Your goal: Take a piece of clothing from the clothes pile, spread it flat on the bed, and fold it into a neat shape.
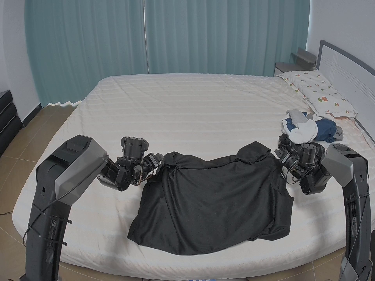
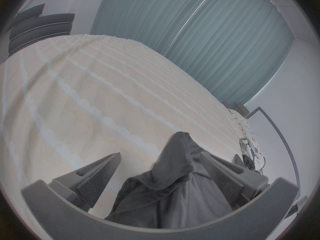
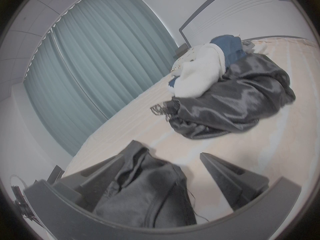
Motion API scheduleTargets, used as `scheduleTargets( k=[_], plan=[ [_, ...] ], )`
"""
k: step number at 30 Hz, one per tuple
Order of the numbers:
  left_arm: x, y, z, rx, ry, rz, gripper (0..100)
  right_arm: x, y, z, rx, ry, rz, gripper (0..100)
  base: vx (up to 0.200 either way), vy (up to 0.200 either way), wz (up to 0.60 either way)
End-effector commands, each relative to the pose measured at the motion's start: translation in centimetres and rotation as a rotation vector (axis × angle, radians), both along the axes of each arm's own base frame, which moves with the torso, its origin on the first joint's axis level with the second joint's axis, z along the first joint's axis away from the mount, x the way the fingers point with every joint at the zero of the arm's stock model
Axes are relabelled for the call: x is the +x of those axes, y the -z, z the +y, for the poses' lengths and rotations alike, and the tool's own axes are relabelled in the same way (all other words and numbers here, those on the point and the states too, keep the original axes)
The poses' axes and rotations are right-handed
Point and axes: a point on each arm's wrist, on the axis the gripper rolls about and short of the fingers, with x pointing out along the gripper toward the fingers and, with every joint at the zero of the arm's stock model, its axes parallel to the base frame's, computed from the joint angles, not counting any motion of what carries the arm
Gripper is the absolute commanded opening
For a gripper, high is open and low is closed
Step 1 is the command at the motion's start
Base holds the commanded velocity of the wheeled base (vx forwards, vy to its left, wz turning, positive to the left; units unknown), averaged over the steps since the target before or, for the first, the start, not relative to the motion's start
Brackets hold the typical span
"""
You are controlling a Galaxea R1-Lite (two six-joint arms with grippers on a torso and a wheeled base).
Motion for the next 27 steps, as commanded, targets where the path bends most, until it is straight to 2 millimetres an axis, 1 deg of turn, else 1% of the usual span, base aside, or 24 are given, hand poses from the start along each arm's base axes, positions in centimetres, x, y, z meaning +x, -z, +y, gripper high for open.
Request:
scheduleTargets(
  k=[1, 2, 3, 4, 5, 6, 7, 8, 9, 10, 12, 14, 18, 21, 22, 23, 27],
  plan=[
    [-1.5, -1.6, 0.5, -0.004, 0.006, 0.001, 100, -1.8, -0.2, 0.0, -0.004, -0.016, 0.027, 100, 0.0, 0.0, 0.0],
    [-2.8, -2.3, 0.9, -0.008, 0.008, -0.004, 100, -3.1, -1.3, -0.2, 0.0, -0.023, 0.016, 100, 0.0, 0.0, 0.0],
    [-2.8, -2.3, 0.9, -0.008, 0.008, -0.004, 100, -3.1, -1.3, -0.2, 0.0, -0.023, 0.016, 100, 0.0, 0.0, 0.0],
    [-4.3, -2.8, 1.4, -0.015, 0.01, -0.018, 100, -4.7, -2.4, -0.3, 0.001, -0.021, 0.02, 100, 0.0, 0.0, 0.0],
    [-5.3, -3.1, 1.5, -0.02, 0.017, -0.026, 100, -5.6, -2.7, -0.1, 0.002, -0.024, 0.031, 100, 0.0, 0.0, 0.0],
    [-5.6, -3.1, 1.5, -0.021, 0.02, -0.027, 100, -5.9, -2.8, -0.1, 0.002, -0.026, 0.034, 100, 0.0, 0.0, 0.0],
    [-7.0, -3.4, 1.7, -0.029, 0.036, -0.034, 100, -7.3, -3.1, 0.1, 0.007, -0.036, 0.051, 100, 0.0, 0.0, 0.0],
    [-7.0, -3.4, 1.7, -0.029, 0.036, -0.034, 100, -7.3, -3.1, 0.1, 0.007, -0.036, 0.051, 100, 0.0, 0.0, 0.0],
    [-9.7, -3.7, 1.7, -0.051, 0.075, -0.021, 100, -9.6, -3.4, 0.4, 0.022, -0.059, 0.076, 100, 0.0, 0.0, 0.0],
    [-10.9, -3.8, 1.5, -0.075, 0.094, -0.012, 100, -10.7, -3.3, 0.5, 0.026, -0.072, 0.098, 100, 0.0, 0.0, 0.0],
    [-12.7, -4.2, 1.5, -0.125, 0.103, -0.005, 100, -12.6, -3.0, 0.6, 0.031, -0.094, 0.126, 100, 0.0, 0.0, 0.0],
    [-14.0, -4.3, 1.4, -0.155, 0.104, 0.004, 100, -14.0, -2.9, 0.6, 0.038, -0.103, 0.126, 100, 0.0, 0.0, 0.0],
    [-15.6, -3.6, 1.5, -0.159, 0.104, 0.051, 100, -16.5, -2.1, 0.6, 0.04, -0.105, 0.15, 100, -0.2, 0.0, 0.0],
    [-16.2, -2.9, 1.5, -0.155, 0.1, 0.085, 100, -17.6, -2.3, 0.7, 0.039, -0.106, 0.144, 100, -0.2, 0.0, 0.0],
    [-16.2, -2.9, 1.5, -0.155, 0.1, 0.085, 100, -17.6, -2.3, 0.7, 0.039, -0.106, 0.144, 100, -0.2, 0.0, 0.0],
    [-16.4, -2.7, 1.3, -0.152, 0.097, 0.095, 100, -18.4, -2.4, 0.8, 0.041, -0.109, 0.161, 100, -0.2, 0.0, 0.0],
    [-16.6, -2.2, 1.1, -0.147, 0.099, 0.11, 100, -18.8, -2.5, 0.7, 0.048, -0.107, 0.17, 100, 0.0, 0.0, 0.0]
  ],
)
